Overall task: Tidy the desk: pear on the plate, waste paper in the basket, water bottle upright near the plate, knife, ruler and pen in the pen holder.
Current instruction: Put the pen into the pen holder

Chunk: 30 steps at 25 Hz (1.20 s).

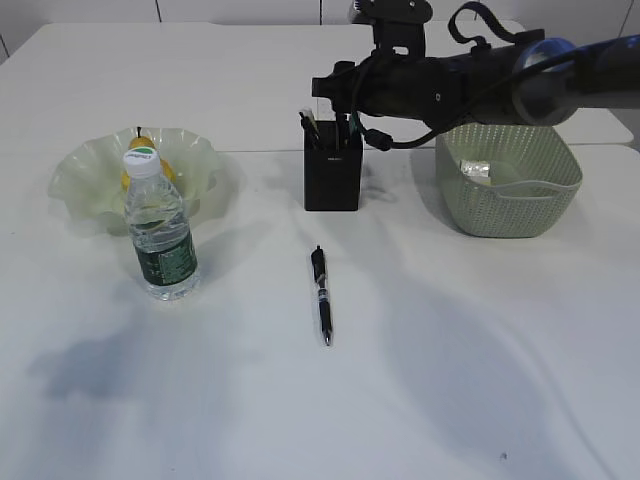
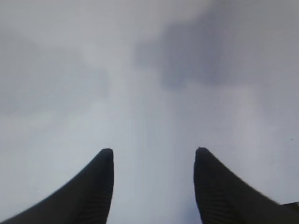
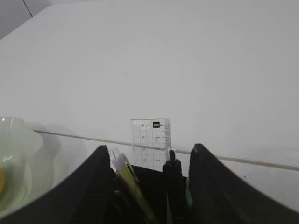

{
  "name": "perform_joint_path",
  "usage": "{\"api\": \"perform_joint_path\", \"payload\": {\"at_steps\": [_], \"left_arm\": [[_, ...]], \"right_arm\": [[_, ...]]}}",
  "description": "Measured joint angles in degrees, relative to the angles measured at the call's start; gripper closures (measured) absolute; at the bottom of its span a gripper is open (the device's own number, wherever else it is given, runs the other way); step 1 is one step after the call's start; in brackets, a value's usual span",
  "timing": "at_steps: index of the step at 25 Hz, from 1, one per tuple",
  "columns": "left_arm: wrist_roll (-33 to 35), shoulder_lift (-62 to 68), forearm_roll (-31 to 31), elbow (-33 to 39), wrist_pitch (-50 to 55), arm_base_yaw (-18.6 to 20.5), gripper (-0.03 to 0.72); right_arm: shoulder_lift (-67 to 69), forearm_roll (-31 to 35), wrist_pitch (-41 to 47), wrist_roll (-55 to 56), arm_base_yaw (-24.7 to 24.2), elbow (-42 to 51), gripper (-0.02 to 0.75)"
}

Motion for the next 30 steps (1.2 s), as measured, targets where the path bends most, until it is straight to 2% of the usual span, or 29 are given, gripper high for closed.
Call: {"api": "perform_joint_path", "payload": {"at_steps": [8,15,19,22,25,30], "left_arm": [[0.0,0.0,0.0,0.0,0.0,0.0,0.304],[0.0,0.0,0.0,0.0,0.6,0.0,0.304],[0.0,0.0,0.0,0.0,0.8,0.0,0.304],[0.0,0.0,0.0,0.0,0.8,0.0,0.304],[0.0,0.0,0.0,0.0,0.8,0.0,0.304],[0.0,0.0,0.0,0.0,0.9,0.0,0.304]], "right_arm": [[-4.7,-2.9,10.2,0.0,0.0,0.0,0.337],[-11.0,-2.4,26.6,-2.7,0.0,0.0,0.337],[-14.7,3.3,37.1,-9.6,0.0,0.0,0.337],[-16.6,11.6,45.6,-14.1,0.0,0.0,0.337],[-17.5,17.1,53.7,-15.0,0.1,0.0,0.339],[-17.6,18.3,61.8,-9.3,0.9,0.0,0.363]]}}
